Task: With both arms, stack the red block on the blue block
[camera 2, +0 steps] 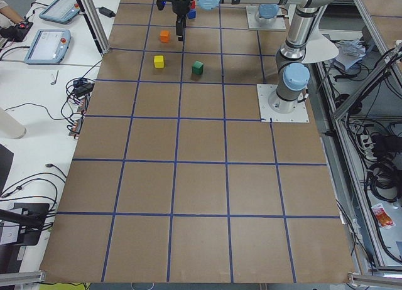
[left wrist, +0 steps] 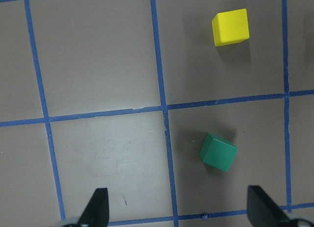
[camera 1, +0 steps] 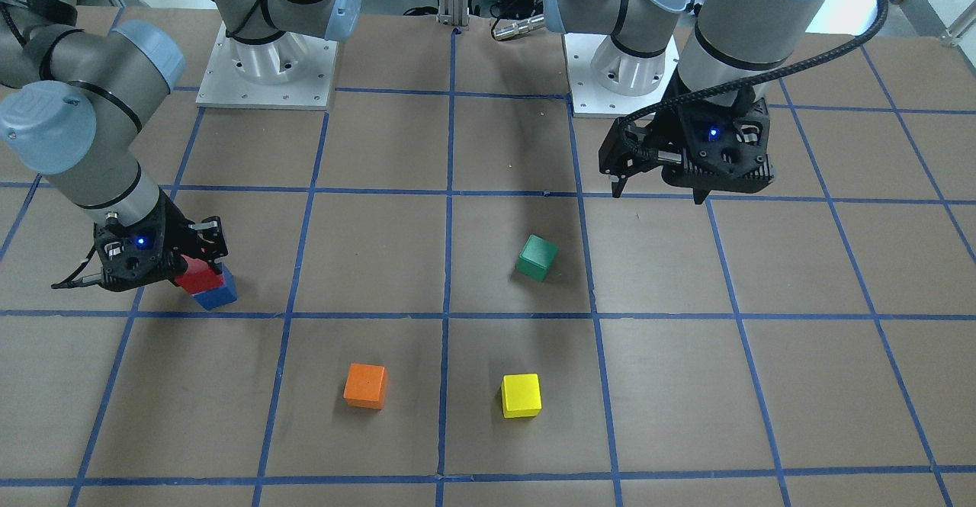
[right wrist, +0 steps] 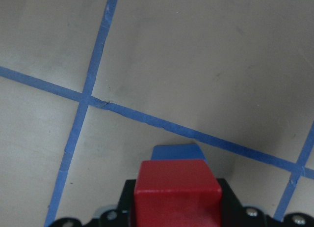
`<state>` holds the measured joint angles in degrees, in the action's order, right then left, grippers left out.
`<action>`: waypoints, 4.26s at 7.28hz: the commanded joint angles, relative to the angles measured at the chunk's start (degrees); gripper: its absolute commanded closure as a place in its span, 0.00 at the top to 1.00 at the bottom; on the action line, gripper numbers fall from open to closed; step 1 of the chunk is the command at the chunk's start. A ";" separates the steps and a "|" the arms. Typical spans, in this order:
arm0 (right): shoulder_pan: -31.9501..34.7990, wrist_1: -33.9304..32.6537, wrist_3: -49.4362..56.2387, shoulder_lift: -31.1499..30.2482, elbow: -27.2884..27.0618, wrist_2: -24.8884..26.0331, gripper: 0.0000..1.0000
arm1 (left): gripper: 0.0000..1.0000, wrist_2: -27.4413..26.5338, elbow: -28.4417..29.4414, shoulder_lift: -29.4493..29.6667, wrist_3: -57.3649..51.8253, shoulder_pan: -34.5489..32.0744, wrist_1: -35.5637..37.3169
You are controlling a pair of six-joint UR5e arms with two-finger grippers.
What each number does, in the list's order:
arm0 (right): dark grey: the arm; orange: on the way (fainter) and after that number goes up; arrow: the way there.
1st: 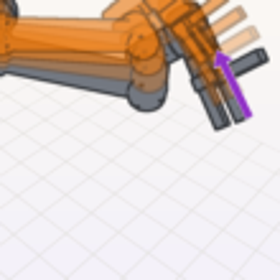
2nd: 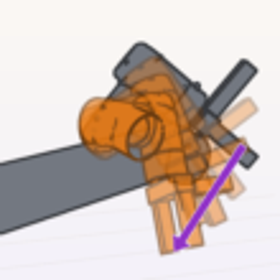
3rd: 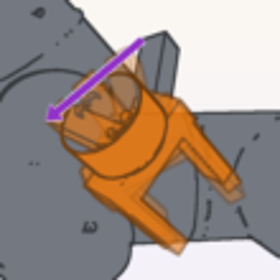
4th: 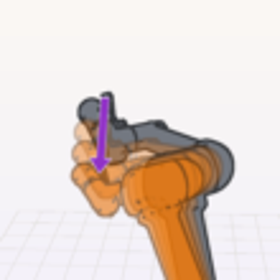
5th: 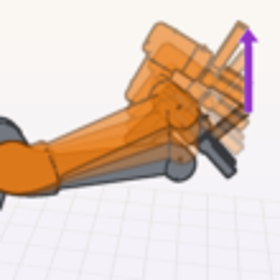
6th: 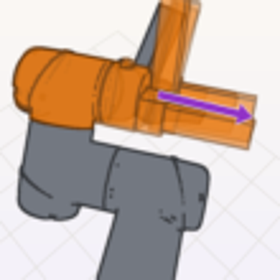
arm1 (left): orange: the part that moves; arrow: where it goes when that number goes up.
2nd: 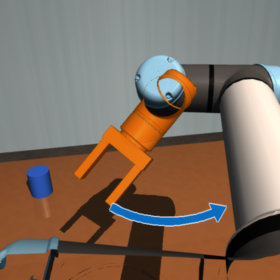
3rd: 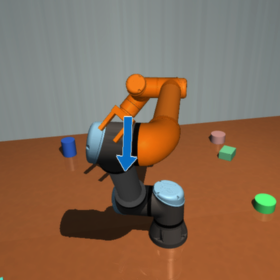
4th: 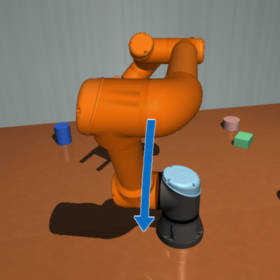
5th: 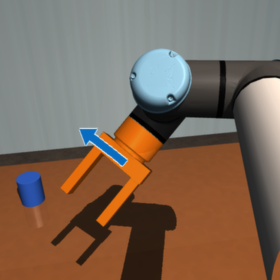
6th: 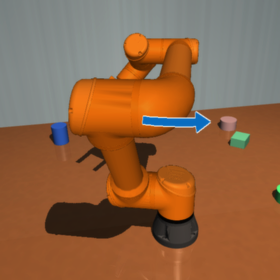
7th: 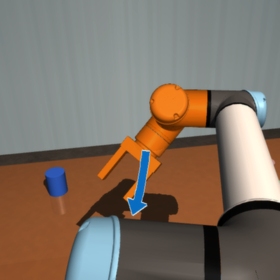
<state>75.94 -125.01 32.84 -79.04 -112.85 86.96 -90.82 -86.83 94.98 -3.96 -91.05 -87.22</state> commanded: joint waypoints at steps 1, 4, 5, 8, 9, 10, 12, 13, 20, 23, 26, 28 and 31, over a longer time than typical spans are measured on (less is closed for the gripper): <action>0.00 -0.32 0.47 0.64 -0.09 0.31 0.00 | 1.00 0.12 -0.01 0.29 0.00 0.00 0.04; 0.00 -0.32 0.64 0.64 0.00 0.40 0.00 | 1.00 0.12 -0.09 0.47 0.00 0.00 0.04; 0.00 -0.41 0.73 0.99 0.00 0.49 0.00 | 1.00 0.03 -0.18 0.47 0.00 0.00 0.04; 0.00 -1.11 0.64 1.17 0.00 0.58 0.00 | 1.00 -0.05 -0.01 0.56 0.00 0.00 0.12; 0.00 -1.11 0.56 1.25 0.00 0.58 0.07 | 1.00 -0.05 -0.01 0.30 0.00 0.00 0.12; 0.00 -1.11 0.64 1.25 -0.09 0.58 0.36 | 1.00 0.03 -0.09 0.55 0.00 0.08 0.12; 0.00 -1.11 0.38 1.25 -0.18 0.75 0.78 | 1.00 -0.05 -0.09 0.47 0.00 0.00 0.12; -0.17 -1.11 0.38 1.17 -0.70 0.84 0.80 | 1.00 0.03 -0.01 0.38 0.00 0.00 0.12; -0.09 12.65 -1.63 -9.45 2.27 5.15 0.95 | 1.00 0.03 -0.01 0.56 1.14 0.09 0.21; 0.43 34.59 -11.19 -14.56 13.31 5.15 0.98 | 1.00 0.03 0.08 0.21 1.14 0.17 0.21; 6.21 39.15 -23.85 -15.27 15.99 4.36 0.99 | 1.00 0.03 0.08 0.38 1.06 0.26 0.30; 10.70 37.40 -32.10 -15.36 15.99 4.35 1.00 | 1.00 0.03 -0.01 0.47 1.06 0.26 0.30; 14.32 35.19 -38.02 -15.27 15.99 4.27 1.00 | 1.00 0.03 -0.01 0.29 1.06 0.26 0.39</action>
<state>89.04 -89.38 -3.03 -94.26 -96.86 91.33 -90.79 -86.81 95.34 -2.90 -90.75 -86.85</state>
